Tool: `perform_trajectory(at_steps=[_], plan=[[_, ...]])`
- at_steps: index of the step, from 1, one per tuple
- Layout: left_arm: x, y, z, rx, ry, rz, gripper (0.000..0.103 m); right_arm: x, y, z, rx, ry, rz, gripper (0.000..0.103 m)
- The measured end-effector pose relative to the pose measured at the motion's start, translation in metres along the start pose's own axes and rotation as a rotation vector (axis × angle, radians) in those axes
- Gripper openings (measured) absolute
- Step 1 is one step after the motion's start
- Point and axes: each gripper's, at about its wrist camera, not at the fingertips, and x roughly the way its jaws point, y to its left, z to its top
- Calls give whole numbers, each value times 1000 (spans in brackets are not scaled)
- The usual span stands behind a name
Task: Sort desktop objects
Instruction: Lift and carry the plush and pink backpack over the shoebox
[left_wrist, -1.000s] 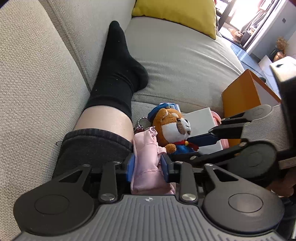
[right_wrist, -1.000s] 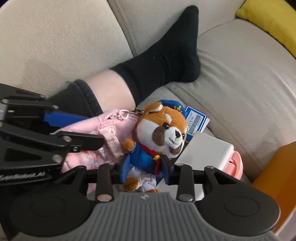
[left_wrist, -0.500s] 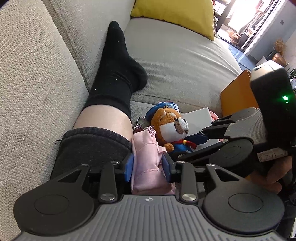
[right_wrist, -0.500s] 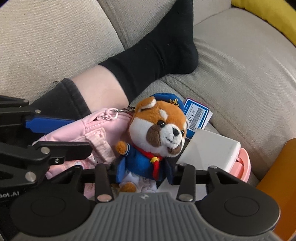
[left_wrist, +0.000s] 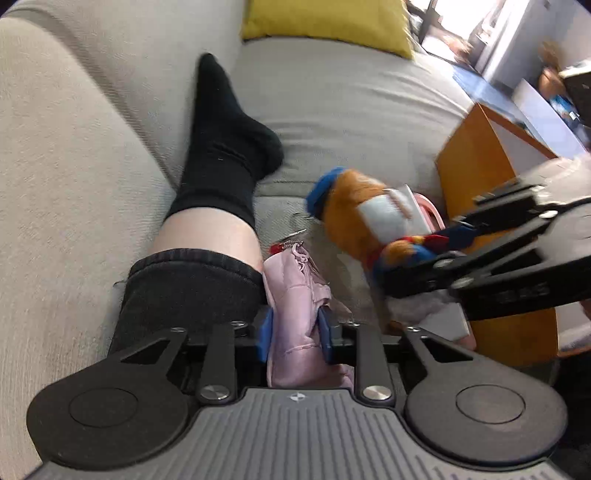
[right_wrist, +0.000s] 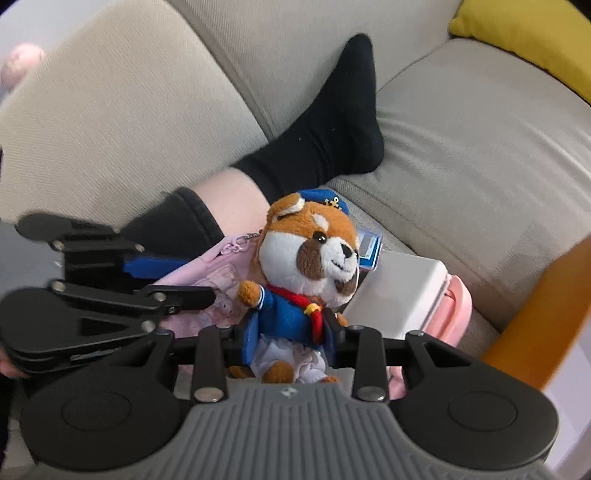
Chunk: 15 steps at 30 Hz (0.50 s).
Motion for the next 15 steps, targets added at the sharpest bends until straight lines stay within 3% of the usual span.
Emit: perform_trajectory(at_steps=[6,15], plan=[[-24,-1,-10,-114,-80,-28,24,-33,2,-9,1,-73,39,36],[-80,-19,-8,-152,-271,-31,21,-87,8,-19,-18,-201,56,36]])
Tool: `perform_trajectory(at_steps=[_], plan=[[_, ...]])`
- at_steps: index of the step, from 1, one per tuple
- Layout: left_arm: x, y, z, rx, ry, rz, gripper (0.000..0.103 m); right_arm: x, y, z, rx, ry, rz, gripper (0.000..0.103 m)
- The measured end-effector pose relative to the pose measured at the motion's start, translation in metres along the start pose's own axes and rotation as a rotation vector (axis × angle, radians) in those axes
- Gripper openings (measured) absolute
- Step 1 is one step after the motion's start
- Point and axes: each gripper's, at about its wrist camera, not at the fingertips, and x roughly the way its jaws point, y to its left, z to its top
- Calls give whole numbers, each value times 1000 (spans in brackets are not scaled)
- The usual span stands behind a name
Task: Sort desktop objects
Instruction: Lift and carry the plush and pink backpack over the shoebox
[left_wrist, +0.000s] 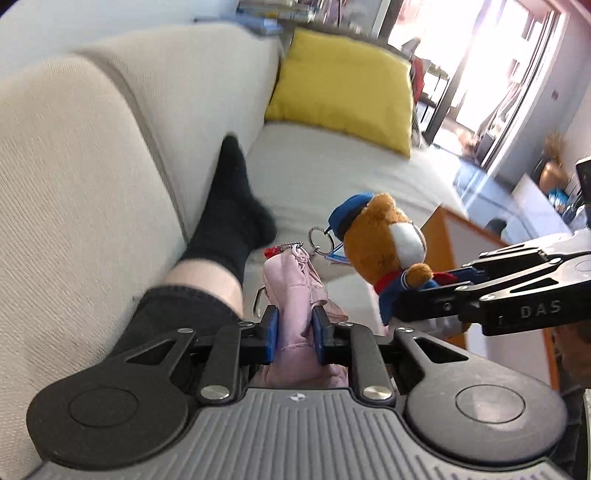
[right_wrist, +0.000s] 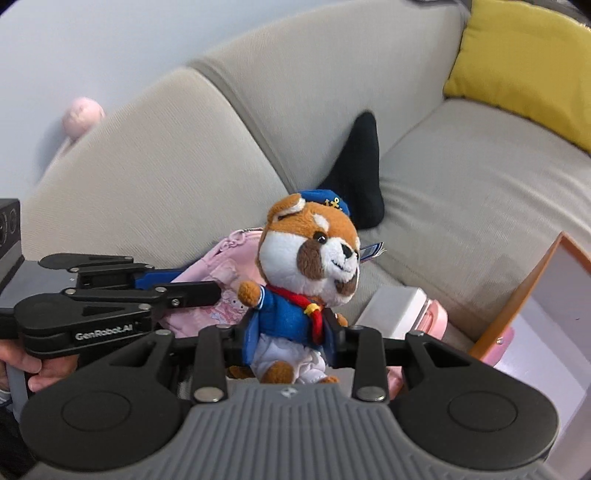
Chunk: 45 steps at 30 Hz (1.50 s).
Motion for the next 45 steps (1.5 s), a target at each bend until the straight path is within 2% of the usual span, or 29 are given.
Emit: perform_trajectory(at_steps=[5,9,14,19,32,38,45], plan=[[-24,-19,11,26,-79,-10,21,-32,-4,0,10,-63,-26,36],[-34,-39,20,50,-115,-48,21,-60,-12,-6,25,-118,-51,36],[-34,-67,31,88,-138,-92,21,-93,-29,-16,59,-176,-97,36],[-23,-95,38,128,-143,-139,21,-114,-53,-32,102,-193,-150,37],[32,-151,45,170,-60,-272,21,-122,-118,-70,222,-159,-249,37],[67,-167,37,195,16,-276,21,-111,-145,-86,285,-114,-247,37],[105,-189,23,241,81,-235,21,-92,-164,-96,332,-45,-230,37]])
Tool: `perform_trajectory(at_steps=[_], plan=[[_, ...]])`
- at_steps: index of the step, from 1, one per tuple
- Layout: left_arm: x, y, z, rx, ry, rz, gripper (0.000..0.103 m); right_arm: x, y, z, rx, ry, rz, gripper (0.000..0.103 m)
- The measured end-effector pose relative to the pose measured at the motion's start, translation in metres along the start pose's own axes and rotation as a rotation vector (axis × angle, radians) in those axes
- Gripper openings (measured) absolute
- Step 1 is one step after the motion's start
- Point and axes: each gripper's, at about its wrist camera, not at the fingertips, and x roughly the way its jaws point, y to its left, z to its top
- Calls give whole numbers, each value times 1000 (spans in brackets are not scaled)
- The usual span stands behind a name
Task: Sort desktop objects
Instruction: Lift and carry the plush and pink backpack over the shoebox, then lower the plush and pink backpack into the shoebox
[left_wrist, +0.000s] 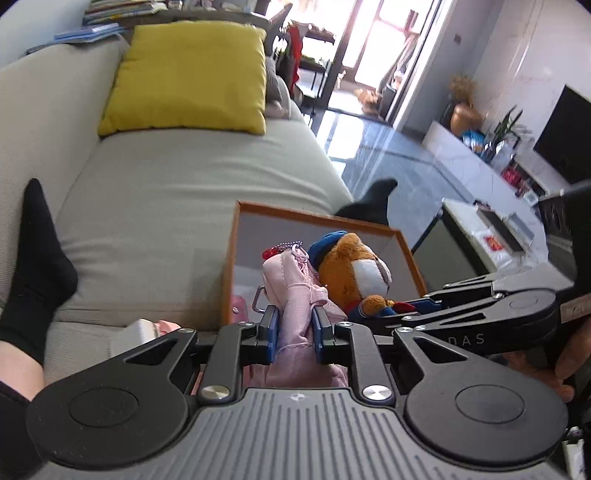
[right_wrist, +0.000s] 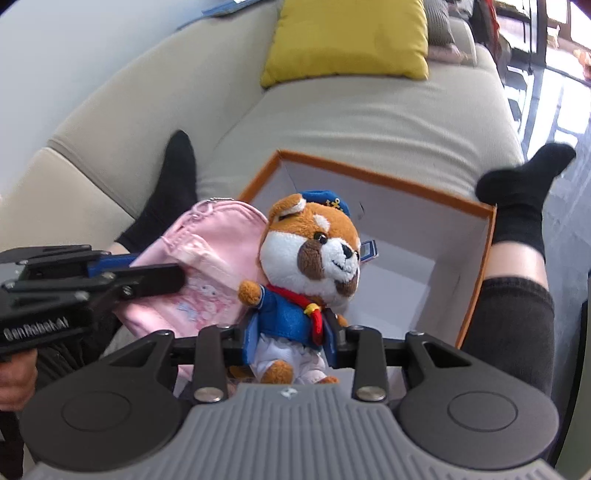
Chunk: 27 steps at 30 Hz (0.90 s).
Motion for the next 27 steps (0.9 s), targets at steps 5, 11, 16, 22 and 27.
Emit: perform_trajectory(at_steps=[5,11,16,22,27], plan=[[29,-19,-11,76,44,57,21,26,-14,-5,59,82,-17,37],[49,-39,-27,209,87,130,21,55,-25,-7,96,185,5,37],[58,-38,-31,228,115,159,20,70,-28,-5,116,239,17,37],[60,-37,-34,258,112,159,21,79,-27,-6,90,279,8,36],[59,-40,-41,300,78,188,21,66,-25,-5,47,286,16,36]])
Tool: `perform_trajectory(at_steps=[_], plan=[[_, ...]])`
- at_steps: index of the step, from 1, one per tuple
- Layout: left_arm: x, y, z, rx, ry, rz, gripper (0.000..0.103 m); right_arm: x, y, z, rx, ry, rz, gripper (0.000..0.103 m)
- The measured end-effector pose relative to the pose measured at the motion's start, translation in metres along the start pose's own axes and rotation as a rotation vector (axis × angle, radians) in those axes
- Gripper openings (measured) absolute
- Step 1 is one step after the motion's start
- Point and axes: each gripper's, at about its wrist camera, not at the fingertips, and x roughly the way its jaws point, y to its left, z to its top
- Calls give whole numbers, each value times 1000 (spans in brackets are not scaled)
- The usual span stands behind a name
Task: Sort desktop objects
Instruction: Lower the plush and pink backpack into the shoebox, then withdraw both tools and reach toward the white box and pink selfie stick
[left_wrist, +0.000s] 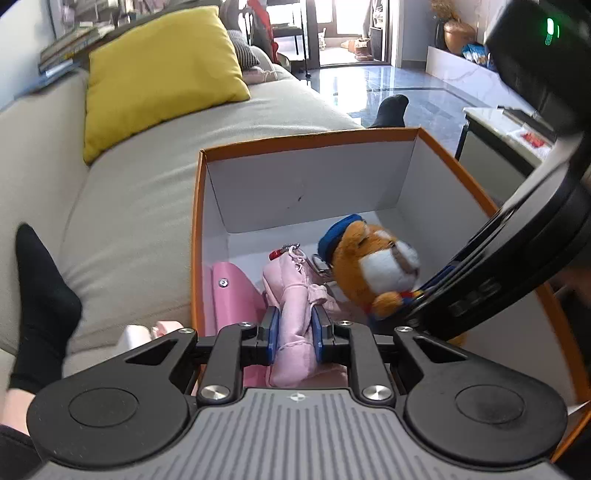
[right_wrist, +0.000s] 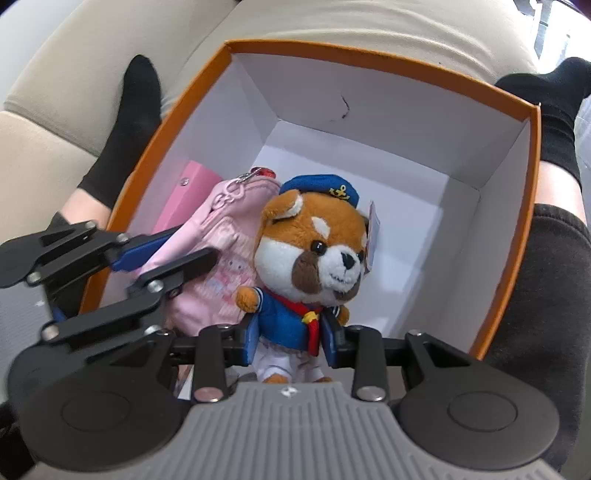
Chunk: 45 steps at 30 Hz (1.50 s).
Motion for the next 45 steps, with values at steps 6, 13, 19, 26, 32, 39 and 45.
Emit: perform_trajectory(at_steps=[6,13,19,26,32,39,45], plan=[[1,-19,-8,143,-4,40,24,12,2,0,-32,47,27,37],[-6,-10,-10,135,10,-37,35,17,1,1,-37,61,69,42],[-15,-3,-12,117,17,-89,37,8,3,-1,-53,32,72,46],[-16,0,-16,112,26,-104,24,18,9,-7,-49,37,39,14],[-15,1,-15,100,22,-126,23,15,6,-12,-64,55,50,13],[-16,3,-15,75,11,-127,23,17,8,-13,-75,40,30,17],[-34,12,-14,33,-35,-157,23,6,11,-19,-109,-8,-6,21]])
